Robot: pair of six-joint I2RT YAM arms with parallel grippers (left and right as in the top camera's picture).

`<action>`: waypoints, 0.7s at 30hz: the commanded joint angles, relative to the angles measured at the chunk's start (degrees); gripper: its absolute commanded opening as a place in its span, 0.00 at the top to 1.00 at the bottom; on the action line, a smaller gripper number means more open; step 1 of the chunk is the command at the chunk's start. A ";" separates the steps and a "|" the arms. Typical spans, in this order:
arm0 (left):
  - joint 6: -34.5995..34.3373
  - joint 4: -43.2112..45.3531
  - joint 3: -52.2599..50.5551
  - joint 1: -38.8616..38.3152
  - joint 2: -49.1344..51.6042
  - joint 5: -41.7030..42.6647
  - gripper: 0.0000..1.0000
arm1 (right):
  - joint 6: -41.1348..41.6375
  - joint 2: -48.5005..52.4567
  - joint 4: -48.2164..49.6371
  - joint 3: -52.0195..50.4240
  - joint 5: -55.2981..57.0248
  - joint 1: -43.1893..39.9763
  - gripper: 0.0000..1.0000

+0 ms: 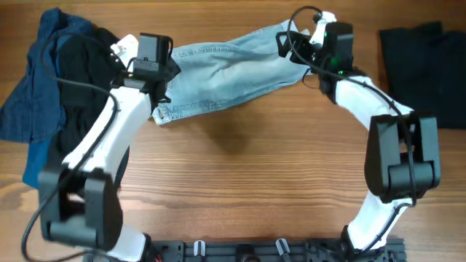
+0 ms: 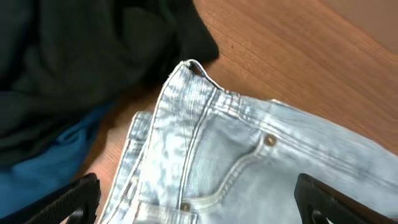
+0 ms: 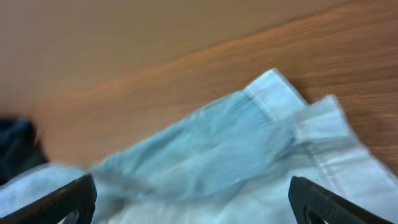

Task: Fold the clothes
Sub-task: 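Fold the legs over onto the waist with the right gripper, release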

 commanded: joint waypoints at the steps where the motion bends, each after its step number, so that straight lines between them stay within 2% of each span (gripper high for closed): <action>1: 5.33 -2.29 -0.09 0.31 -3.34 5.99 0.00 | -12.63 -2.10 -6.01 4.55 -6.47 0.68 0.00; 5: 6.32 -5.66 -0.09 0.15 -2.43 12.07 0.00 | -17.99 -2.05 -9.05 4.90 -4.85 1.01 0.00; 12: 6.49 -6.64 -0.20 -1.05 0.04 13.07 0.00 | -22.56 -0.52 -9.11 4.90 -1.68 1.66 0.01; 14: 6.49 -6.60 -0.20 -1.38 0.90 13.07 0.01 | -23.06 0.79 -8.59 4.90 -1.18 2.27 0.05; 16: 6.47 -6.62 -0.20 -1.53 2.12 13.07 0.02 | -23.61 2.27 -8.07 4.90 -0.83 2.99 0.18; 18: 6.47 -6.64 -0.20 -1.53 3.13 13.09 0.02 | -23.32 3.39 -7.65 4.90 -0.83 3.48 0.39; 21: 6.47 -6.67 -0.20 -1.53 4.42 13.07 0.02 | -20.44 4.81 -6.93 4.90 -0.83 3.74 0.59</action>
